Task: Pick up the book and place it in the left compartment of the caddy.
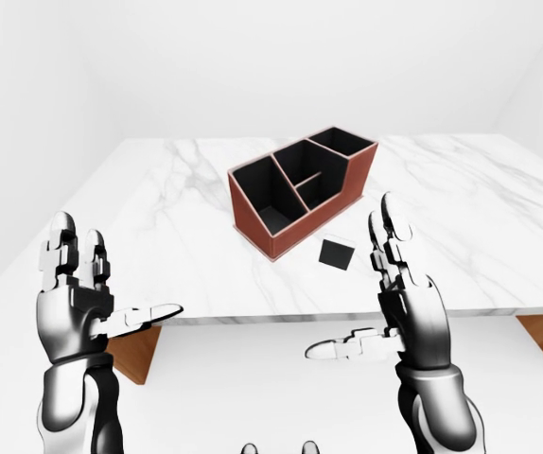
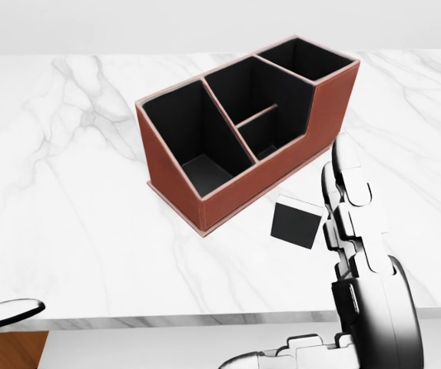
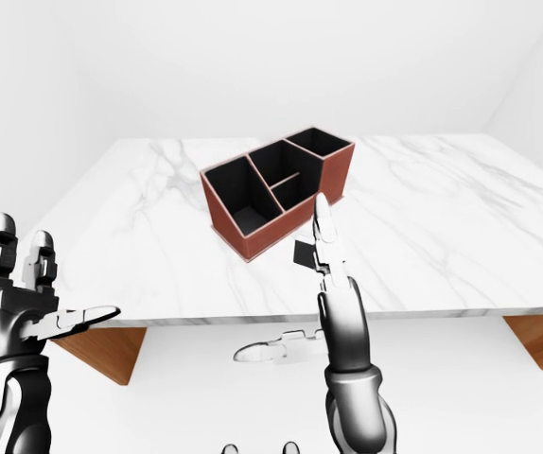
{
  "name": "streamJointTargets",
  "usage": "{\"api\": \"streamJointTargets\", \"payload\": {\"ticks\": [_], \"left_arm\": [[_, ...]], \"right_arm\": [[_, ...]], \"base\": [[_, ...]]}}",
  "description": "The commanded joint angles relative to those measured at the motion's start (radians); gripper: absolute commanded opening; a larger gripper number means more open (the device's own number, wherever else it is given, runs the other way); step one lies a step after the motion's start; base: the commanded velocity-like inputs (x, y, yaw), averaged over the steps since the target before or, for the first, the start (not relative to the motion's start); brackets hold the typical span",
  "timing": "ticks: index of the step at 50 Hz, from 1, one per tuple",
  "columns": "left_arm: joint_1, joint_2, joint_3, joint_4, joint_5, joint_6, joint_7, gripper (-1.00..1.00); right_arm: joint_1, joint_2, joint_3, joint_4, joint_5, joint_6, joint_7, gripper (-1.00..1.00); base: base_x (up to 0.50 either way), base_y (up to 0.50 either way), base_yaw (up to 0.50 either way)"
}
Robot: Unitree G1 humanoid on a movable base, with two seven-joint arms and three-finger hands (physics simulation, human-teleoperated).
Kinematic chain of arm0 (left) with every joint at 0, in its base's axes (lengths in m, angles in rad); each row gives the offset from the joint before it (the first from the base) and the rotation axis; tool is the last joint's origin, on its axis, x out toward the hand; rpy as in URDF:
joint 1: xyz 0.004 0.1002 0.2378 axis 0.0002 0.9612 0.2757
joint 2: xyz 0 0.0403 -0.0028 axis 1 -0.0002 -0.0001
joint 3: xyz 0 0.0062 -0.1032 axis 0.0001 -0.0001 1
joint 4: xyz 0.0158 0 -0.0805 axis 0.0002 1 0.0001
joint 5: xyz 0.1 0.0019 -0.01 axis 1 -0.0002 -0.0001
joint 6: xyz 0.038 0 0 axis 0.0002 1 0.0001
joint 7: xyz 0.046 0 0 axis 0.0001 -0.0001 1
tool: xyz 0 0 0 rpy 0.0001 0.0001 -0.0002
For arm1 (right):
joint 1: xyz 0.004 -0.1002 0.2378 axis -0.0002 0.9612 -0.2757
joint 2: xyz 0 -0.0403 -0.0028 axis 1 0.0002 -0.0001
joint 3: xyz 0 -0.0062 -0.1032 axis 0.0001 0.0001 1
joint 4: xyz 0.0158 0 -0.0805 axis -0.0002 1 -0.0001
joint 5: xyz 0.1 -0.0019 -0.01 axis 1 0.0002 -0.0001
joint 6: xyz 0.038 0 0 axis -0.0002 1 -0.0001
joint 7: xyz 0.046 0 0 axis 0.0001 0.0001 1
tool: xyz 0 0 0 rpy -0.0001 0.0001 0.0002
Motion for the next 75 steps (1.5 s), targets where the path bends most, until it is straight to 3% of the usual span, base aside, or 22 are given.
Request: {"api": "streamJointTargets", "payload": {"ticks": [1,43,66,75], "left_arm": [[0.003,-0.004,-0.003,-0.006,0.002,0.000,-0.005,1.00],[0.003,-0.003,0.013,-0.021,-0.012,0.000,-0.005,1.00],[0.001,-0.003,0.012,-0.017,-0.004,0.000,-0.005,1.00],[0.000,0.000,0.004,0.003,0.003,0.000,0.000,1.00]], "right_arm": [[0.002,-0.001,-0.001,-0.001,0.003,0.000,0.003,1.00],[0.000,-0.002,0.010,0.008,-0.031,0.000,0.011,1.00],[0.022,0.006,-0.019,0.008,0.023,0.000,0.005,1.00],[0.133,-0.023,-0.037,-0.058,0.102,0.000,-0.001,1.00]], "base": [[0.50,0.00,0.00],[0.50,0.00,0.00],[0.49,0.00,0.00],[0.00,0.00,0.00]]}}
